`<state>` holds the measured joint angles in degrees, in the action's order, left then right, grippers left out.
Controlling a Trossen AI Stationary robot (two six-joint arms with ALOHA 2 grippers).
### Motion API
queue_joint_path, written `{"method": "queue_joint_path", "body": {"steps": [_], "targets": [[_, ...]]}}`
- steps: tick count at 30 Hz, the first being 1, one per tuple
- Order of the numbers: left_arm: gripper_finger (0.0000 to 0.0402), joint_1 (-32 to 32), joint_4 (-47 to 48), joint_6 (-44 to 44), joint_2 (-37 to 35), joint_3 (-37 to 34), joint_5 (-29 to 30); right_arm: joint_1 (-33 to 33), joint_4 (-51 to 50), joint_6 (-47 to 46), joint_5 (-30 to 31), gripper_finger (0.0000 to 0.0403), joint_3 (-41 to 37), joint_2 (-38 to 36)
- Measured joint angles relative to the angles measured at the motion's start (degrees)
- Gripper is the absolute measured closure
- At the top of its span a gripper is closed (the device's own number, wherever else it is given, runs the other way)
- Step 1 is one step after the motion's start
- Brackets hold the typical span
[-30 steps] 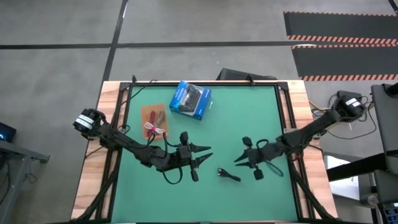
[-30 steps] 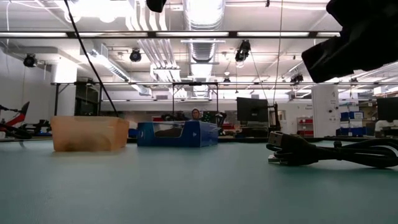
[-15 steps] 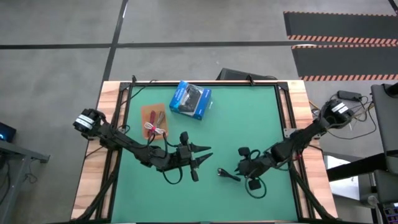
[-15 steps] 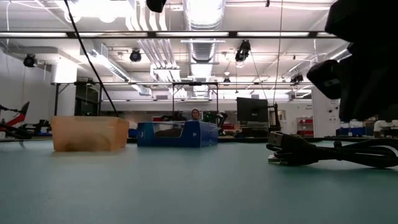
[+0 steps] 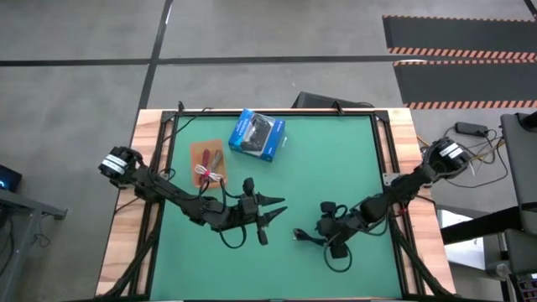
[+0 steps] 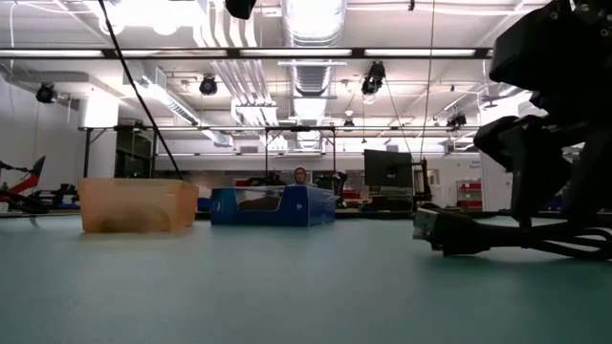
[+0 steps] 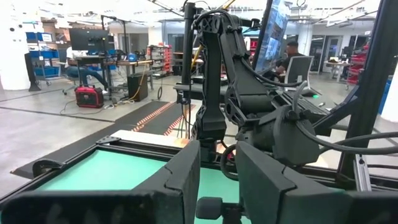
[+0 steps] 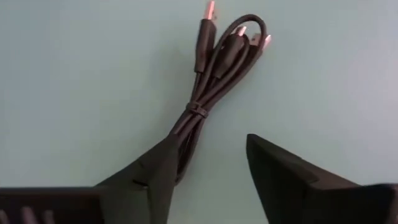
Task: Pick and place USB-C Cables
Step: Put the black charger cable into the orange bin
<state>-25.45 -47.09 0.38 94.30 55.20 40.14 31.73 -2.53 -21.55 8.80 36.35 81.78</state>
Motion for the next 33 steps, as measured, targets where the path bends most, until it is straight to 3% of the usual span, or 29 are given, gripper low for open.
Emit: {"method": "queue_joint_path", "body": {"steps": [9,22,27,33], "targets": [[0.0313,0.00,0.00,0.00,0.00,0.02,0.02,0.20,-0.16,-4.83,-0.22,0.0171,-0.04,-0.97],[0.0313,0.11,0.00,0.02,-0.02,-0.15,0.09,0.42,5.46,-5.05,0.08,0.0170,-0.10,5.19],[0.0313,0.22,0.01,0.00,-0.02,-0.04,0.11,0.26,8.32,-4.40,1.16,0.0196,-0.06,7.63],[0.0313,0.22,-0.33,-0.44,-0.02,-0.15,0.39,0.22,8.10,-4.64,2.54,0.0277,-0.04,7.47]]}}
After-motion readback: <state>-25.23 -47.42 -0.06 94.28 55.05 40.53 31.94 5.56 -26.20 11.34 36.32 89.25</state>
